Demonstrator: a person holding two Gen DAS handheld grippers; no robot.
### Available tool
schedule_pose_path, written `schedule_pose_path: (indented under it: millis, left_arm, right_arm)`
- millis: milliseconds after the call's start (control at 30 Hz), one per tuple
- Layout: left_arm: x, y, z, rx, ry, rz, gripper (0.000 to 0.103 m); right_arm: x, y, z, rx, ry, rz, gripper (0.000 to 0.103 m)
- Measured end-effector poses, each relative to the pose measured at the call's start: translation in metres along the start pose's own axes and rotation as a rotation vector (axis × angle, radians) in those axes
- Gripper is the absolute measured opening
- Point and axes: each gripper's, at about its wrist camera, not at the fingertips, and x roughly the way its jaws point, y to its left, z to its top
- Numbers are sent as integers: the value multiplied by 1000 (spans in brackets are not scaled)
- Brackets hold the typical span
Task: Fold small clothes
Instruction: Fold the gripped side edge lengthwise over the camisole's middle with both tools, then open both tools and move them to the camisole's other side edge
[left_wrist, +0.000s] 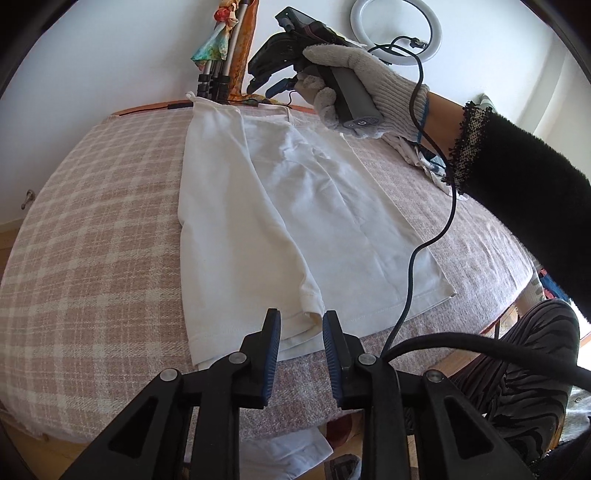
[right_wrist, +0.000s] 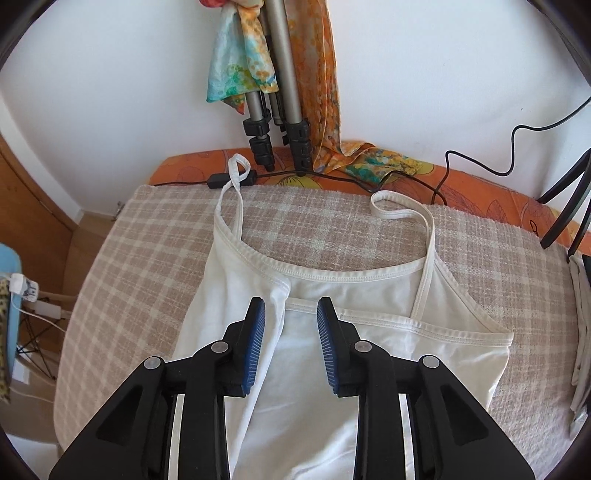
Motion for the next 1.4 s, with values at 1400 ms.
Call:
schedule_pose_path:
  millis: [1400]
  left_arm:
    - [92, -176, -3, 349, -2, -67, 33]
  right_arm:
    - [-140, -220, -157, 158, -17, 18, 40]
